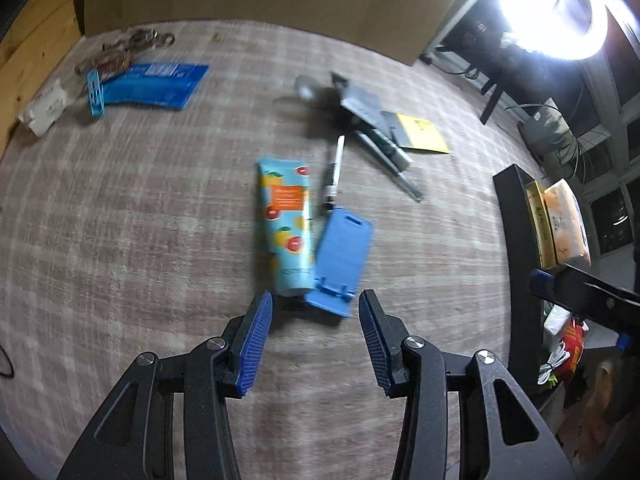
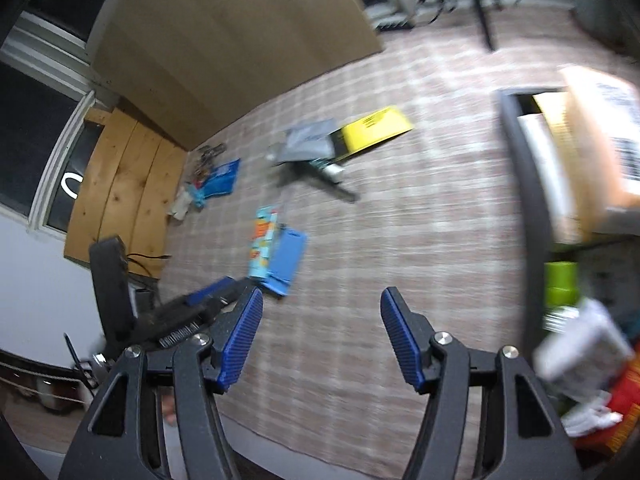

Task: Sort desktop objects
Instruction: 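Move both tools back over the grapefruit-print toothpaste tube, then grasp the grapefruit-print toothpaste tube with the right tool and lift it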

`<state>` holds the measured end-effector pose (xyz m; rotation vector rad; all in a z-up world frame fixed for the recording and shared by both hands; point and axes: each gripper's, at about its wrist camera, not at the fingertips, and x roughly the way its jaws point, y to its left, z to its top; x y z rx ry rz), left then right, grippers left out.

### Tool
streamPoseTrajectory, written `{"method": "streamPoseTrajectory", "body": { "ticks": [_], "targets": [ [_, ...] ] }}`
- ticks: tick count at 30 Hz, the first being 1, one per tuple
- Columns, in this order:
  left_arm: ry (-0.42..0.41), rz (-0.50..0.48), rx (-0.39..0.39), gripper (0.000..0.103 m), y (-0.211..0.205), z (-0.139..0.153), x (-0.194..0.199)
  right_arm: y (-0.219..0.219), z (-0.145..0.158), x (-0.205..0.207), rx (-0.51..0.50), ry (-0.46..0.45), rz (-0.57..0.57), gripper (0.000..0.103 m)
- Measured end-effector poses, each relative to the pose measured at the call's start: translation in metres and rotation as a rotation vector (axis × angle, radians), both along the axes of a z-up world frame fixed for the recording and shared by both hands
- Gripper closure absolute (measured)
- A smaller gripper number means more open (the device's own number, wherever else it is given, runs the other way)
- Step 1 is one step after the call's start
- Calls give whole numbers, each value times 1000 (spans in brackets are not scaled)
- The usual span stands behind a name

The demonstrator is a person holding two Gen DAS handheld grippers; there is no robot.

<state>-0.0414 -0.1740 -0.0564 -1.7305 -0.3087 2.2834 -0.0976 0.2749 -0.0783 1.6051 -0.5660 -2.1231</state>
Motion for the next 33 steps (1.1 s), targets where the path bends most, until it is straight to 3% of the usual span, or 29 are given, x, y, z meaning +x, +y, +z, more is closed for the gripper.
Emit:
{"method": "streamPoseTrajectory", "body": {
  "ticks": [7, 10, 14, 21, 27, 33],
  "targets": [
    [-40, -8, 40, 62, -8, -23, -14, -81, -41, -42, -35, -93, 98, 46],
    [-40, -15, 51, 62, -7, -28, -18, -104, -57, -54, -35, -129, 127, 54],
    [-31, -29, 71, 62, -6, -27, -21, -125, -78, -68, -38, -179, 135, 56],
    [-29, -10, 124, 67, -11, -31, -25, -143, -104, -78, -81, -250, 137, 66],
    [-4, 0, 143, 71, -9, -25, -22, -144, -103, -78, -67, -231, 139, 70],
    [29, -19, 151, 74, 2, -7, -17, -132, -100, -69, -115, -231, 123, 71]
  ]
}}
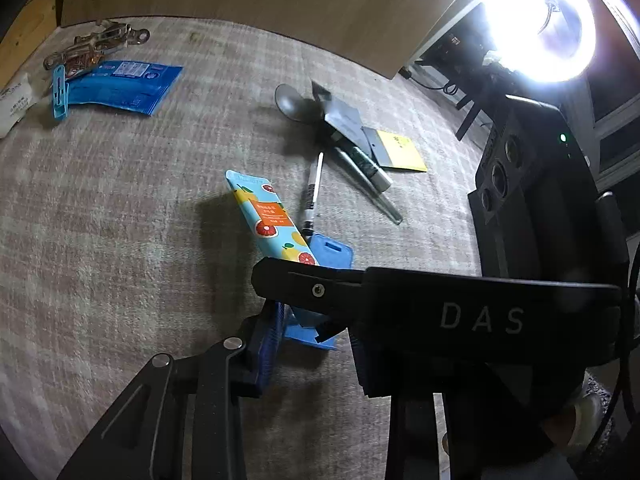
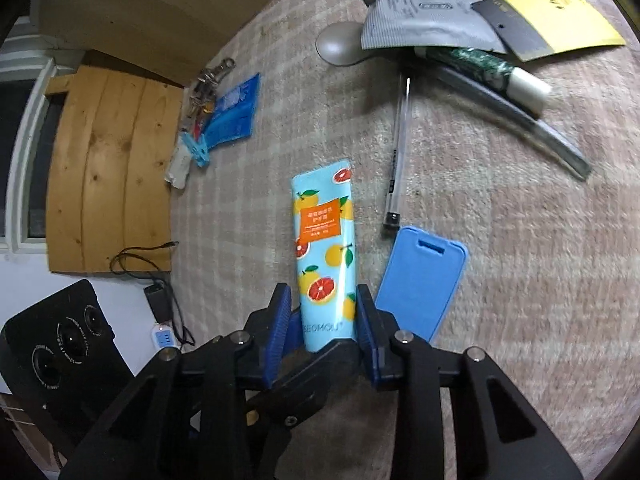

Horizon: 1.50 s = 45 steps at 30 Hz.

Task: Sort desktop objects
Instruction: 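Grasp the grapefruit-print toothpaste tube with the right tool and lift it, then carry the toothpaste tube into the black box and open the right tool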

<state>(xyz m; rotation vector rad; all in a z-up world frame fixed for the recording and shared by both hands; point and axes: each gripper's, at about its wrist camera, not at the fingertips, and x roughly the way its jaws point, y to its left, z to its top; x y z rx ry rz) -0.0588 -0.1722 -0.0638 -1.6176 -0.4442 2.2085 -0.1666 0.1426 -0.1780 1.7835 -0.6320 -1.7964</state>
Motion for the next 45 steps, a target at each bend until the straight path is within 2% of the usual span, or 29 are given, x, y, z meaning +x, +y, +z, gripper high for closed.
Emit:
{"method": "streamPoseTrajectory", "body": {
  "ticks": [7, 15, 21, 26, 32, 39, 42, 44, 45],
  "targets": [
    [42, -21, -11, 74, 16, 17, 15, 20, 13, 9, -26, 34, -13, 73],
    [126, -89, -3, 74, 68, 58, 36, 68, 54, 30, -63, 107, -40, 73],
    [190, -178, 14, 74, 128, 90, 54, 133, 90, 49, -73, 178, -103, 73],
    [237, -279, 41, 74, 195, 112, 71, 201, 116, 72, -64, 237, -182, 73],
    [244, -417, 78, 74, 283, 120, 92, 293, 132, 107, -32, 269, -294, 73],
    [227, -545, 98, 73, 374, 120, 115, 385, 135, 144, 25, 281, -409, 73],
    [221, -576, 74, 74, 399, 118, 120, 412, 136, 152, 54, 287, -440, 73],
    [249, -558, -12, 65, 410, 116, 122, 427, 137, 155, 83, 292, -441, 71],
    [252, -549, -32, 60, 410, 116, 123, 432, 137, 155, 110, 289, -441, 70]
  ]
}}
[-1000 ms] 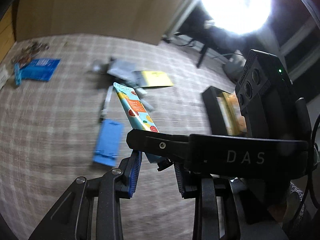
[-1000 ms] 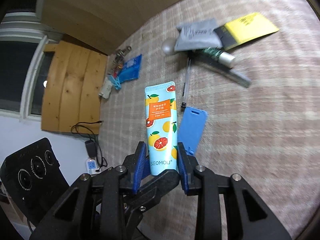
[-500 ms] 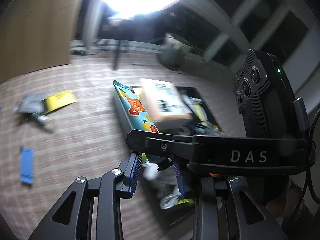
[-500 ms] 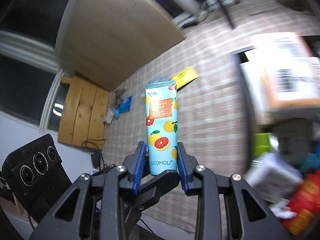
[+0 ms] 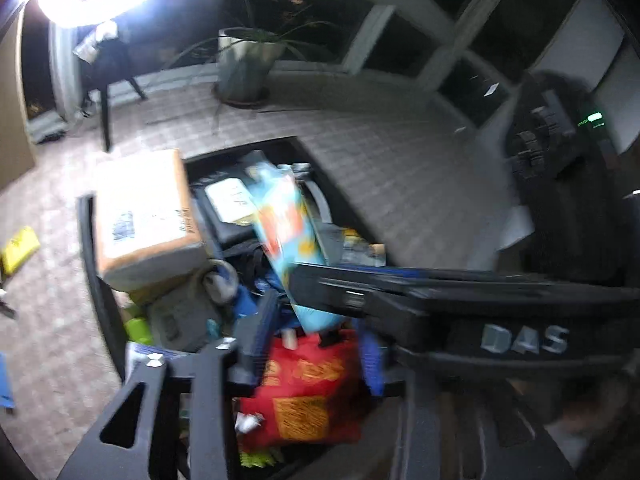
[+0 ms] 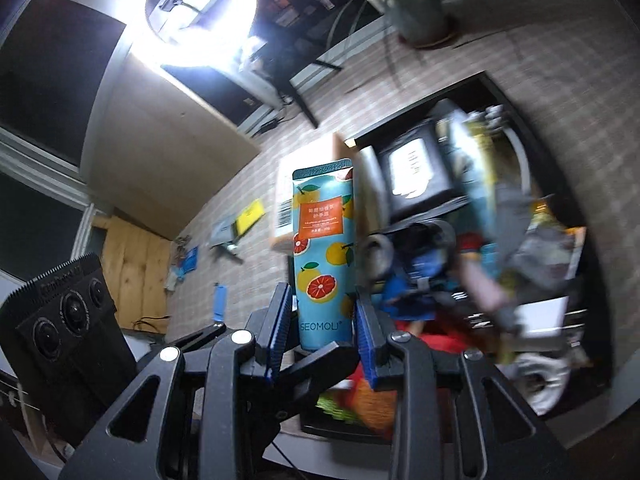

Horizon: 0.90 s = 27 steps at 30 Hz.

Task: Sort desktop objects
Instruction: 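Carry the toothpaste tube into the black box and open the right tool, then move both tools back over the pen and green lip balm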

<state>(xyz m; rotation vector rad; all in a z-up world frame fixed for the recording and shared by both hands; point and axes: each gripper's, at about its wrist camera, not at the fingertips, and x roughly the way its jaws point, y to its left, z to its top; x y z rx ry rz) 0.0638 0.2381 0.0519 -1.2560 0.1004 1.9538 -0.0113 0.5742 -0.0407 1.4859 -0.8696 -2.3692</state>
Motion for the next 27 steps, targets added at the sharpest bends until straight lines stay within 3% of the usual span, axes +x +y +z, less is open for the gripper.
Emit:
{"method": "streamPoseTrajectory", "body": {
  "ticks": [2, 4, 14, 27],
  "targets": [
    [-30, 19, -4, 59, -3, -4, -4, 6, 2, 0, 73, -17, -7, 55],
    [-34, 36, -15, 59, -8, -5, -5, 12, 5, 3, 129, 5, -19, 48],
    [-33, 138, -62, 56, -63, -9, -20, -5, -2, -1, 113, -5, 15, 47],
    [-83, 387, -172, 56, -205, -44, -74, -98, 10, -36, 130, 22, 167, 47]
  ]
}}
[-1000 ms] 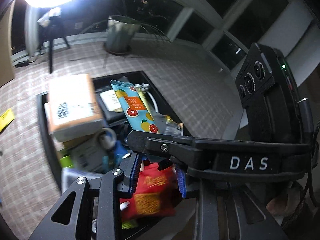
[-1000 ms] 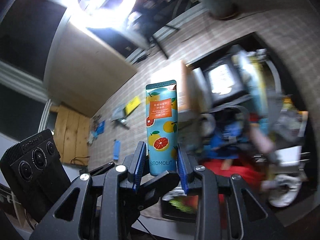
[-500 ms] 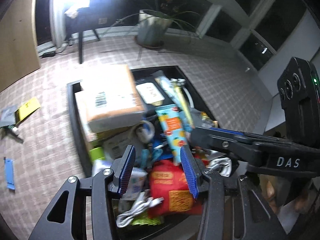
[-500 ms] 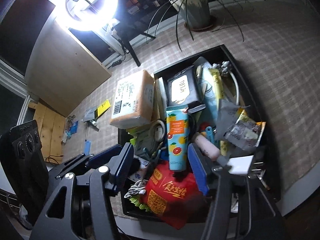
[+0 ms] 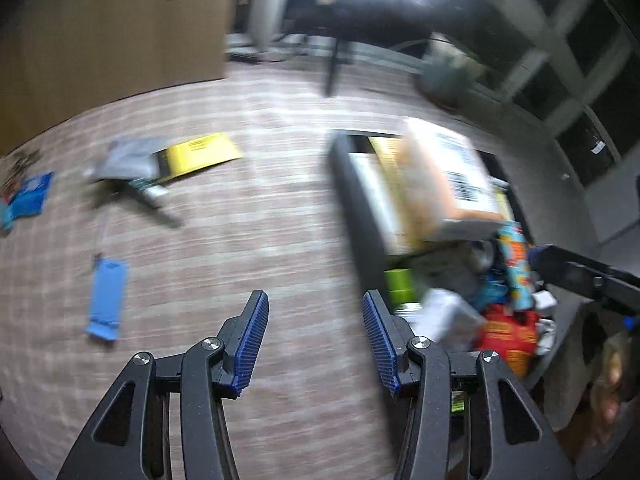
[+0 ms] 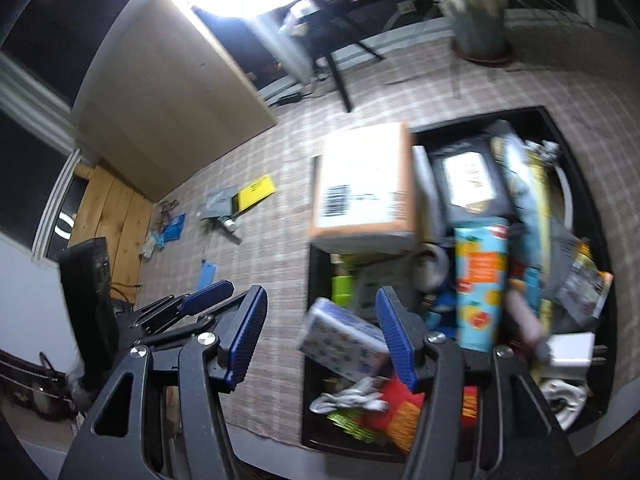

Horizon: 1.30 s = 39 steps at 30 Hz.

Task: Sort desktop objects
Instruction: 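Move both tools back over the pen and green lip balm, then grasp the pen with the left tool while the right tool grasps the green lip balm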

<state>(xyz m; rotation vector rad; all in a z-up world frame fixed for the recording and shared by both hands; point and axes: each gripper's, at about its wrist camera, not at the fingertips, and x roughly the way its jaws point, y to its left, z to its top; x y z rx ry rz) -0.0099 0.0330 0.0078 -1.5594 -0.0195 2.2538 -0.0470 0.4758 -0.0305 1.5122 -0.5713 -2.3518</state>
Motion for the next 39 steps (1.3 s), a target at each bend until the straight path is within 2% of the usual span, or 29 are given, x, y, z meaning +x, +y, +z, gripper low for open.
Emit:
{"method": "streamPoseTrajectory", "body": {
  "ticks": [10, 16, 18, 23, 30, 33, 34, 39],
  "targets": [
    [-56, 172, -25, 58, -113, -29, -53, -92, -8, -44, 31, -6, 118, 47],
    [-87, 213, -25, 58, -153, -41, -87, -147, -22, -83, 64, -20, 187, 47],
    [-96, 223, -27, 60, -157, -46, -96, -165, -30, -97, 82, -37, 211, 47],
    [-125, 197, -36, 70, -152, -65, -118, -211, -55, -133, 145, -84, 303, 47],
    [-163, 183, -72, 83, -141, -93, -139, -254, -90, -179, 147, -150, 360, 48],
    [-150, 193, -97, 92, -143, -95, -146, -266, -103, -192, 147, -183, 386, 56],
    [-151, 197, -98, 92, -143, -95, -148, -271, -108, -195, 155, -193, 396, 61],
    [-144, 216, -112, 92, -148, -95, -150, -291, -124, -207, 179, -215, 435, 65]
  ]
}}
